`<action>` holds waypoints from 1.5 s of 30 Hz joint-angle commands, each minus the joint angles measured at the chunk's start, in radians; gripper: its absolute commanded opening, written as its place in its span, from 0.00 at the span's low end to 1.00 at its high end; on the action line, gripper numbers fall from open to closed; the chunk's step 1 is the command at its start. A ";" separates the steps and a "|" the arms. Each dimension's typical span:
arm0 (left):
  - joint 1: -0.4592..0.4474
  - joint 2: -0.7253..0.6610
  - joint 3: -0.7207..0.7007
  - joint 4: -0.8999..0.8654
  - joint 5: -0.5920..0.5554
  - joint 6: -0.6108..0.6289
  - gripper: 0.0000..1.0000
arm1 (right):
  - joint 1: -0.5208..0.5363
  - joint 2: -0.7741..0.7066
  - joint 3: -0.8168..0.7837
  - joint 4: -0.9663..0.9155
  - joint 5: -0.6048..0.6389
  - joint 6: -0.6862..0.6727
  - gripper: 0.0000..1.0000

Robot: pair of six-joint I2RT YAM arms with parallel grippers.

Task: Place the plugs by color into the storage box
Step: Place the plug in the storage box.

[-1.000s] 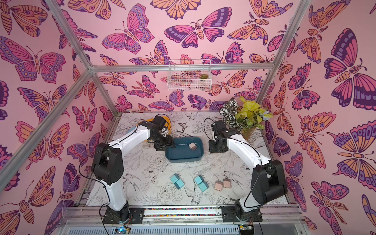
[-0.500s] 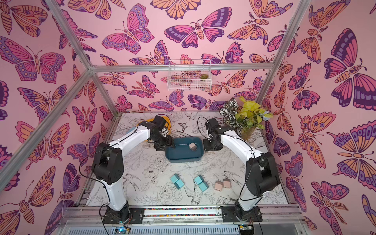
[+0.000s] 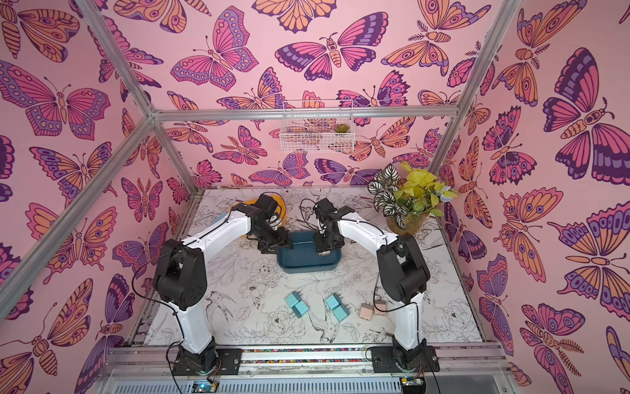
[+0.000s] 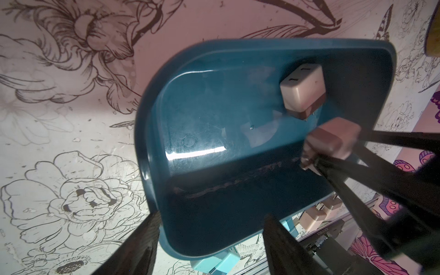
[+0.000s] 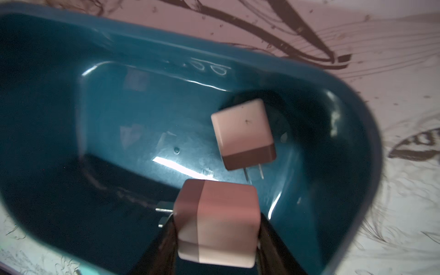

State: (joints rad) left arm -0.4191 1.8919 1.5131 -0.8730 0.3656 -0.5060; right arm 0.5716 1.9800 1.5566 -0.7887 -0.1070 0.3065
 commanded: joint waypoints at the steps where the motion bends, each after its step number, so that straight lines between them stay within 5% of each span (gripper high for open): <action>1: 0.014 -0.046 -0.032 -0.033 -0.022 -0.005 0.71 | 0.002 0.057 0.047 0.006 -0.007 -0.014 0.47; 13: 0.028 -0.067 -0.051 -0.033 -0.023 -0.007 0.71 | 0.001 0.105 0.026 0.027 -0.003 -0.014 0.48; 26: 0.028 -0.045 -0.018 -0.033 -0.019 -0.001 0.71 | -0.017 -0.030 0.245 -0.302 0.053 -0.033 0.83; 34: 0.029 -0.016 -0.002 -0.032 -0.006 -0.007 0.71 | -0.193 -0.449 -0.101 -0.353 0.077 0.108 0.86; 45: 0.009 0.024 0.020 -0.020 0.025 -0.018 0.71 | -0.197 -0.615 -0.488 -0.307 0.018 0.266 0.83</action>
State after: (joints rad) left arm -0.4011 1.9007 1.5166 -0.8875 0.3710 -0.5182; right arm 0.3698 1.4059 1.1160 -1.0927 -0.0517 0.5026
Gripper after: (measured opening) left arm 0.708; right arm 0.838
